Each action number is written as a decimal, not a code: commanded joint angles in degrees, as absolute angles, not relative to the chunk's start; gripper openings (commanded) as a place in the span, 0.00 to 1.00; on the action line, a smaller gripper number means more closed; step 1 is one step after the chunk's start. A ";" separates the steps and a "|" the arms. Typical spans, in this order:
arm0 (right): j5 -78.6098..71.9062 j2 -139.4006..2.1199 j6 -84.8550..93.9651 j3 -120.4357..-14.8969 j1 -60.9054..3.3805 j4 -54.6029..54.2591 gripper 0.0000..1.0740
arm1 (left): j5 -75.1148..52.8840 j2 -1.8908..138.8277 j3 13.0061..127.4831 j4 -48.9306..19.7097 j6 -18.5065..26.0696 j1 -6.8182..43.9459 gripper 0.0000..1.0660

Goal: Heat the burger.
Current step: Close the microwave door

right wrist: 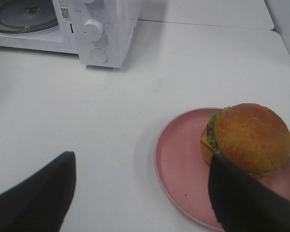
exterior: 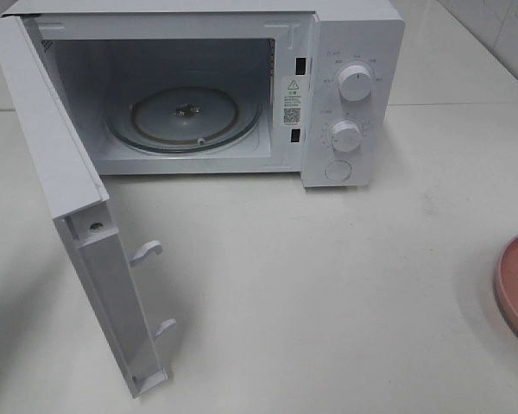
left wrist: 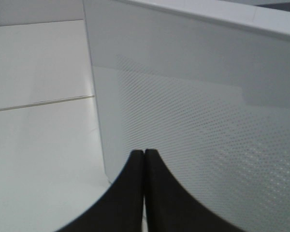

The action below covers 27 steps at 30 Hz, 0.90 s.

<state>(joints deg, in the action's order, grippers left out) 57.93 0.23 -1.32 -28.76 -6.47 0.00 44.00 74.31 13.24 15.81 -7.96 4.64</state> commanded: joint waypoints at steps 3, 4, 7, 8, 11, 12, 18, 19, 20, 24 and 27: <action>57.01 1.78 -0.69 -28.59 -6.07 0.00 0.70 | 49.50 79.41 15.58 23.32 -12.49 4.64 0.00; 57.01 1.78 -0.69 -28.59 -6.07 0.00 0.70 | 50.08 80.90 16.56 24.81 -13.69 4.64 0.00; 57.01 1.78 -0.69 -28.59 -6.07 0.00 0.70 | 50.48 81.99 17.13 25.55 -14.50 4.64 0.00; 57.01 1.78 -0.69 -28.59 -6.07 0.00 0.70 | 50.99 83.48 18.22 27.04 -15.53 4.81 0.00; 57.01 1.78 -0.69 -28.59 -6.07 0.00 0.70 | 50.88 85.66 19.48 27.56 -15.24 6.99 0.00; 57.01 1.78 -0.69 -28.59 -6.07 0.00 0.70 | 50.88 87.15 20.51 26.99 -14.73 8.82 0.00; 57.01 1.78 -0.69 -28.59 -6.07 0.00 0.70 | 50.94 90.47 22.57 22.12 -14.27 13.75 0.00; 57.01 1.78 -0.69 -28.59 -6.07 0.00 0.70 | 50.94 91.04 22.98 21.26 -13.92 14.61 0.00; 57.01 1.78 -0.69 -28.59 -6.07 0.00 0.70 | 50.94 91.04 22.98 21.26 -13.92 14.61 0.00; 57.01 1.78 -0.69 -28.59 -6.07 0.00 0.70 | 50.71 93.62 25.84 15.53 -10.83 20.74 0.00; 57.01 1.78 -0.69 -28.59 -6.07 0.00 0.70 | 50.71 94.02 26.36 14.61 -10.37 21.54 0.00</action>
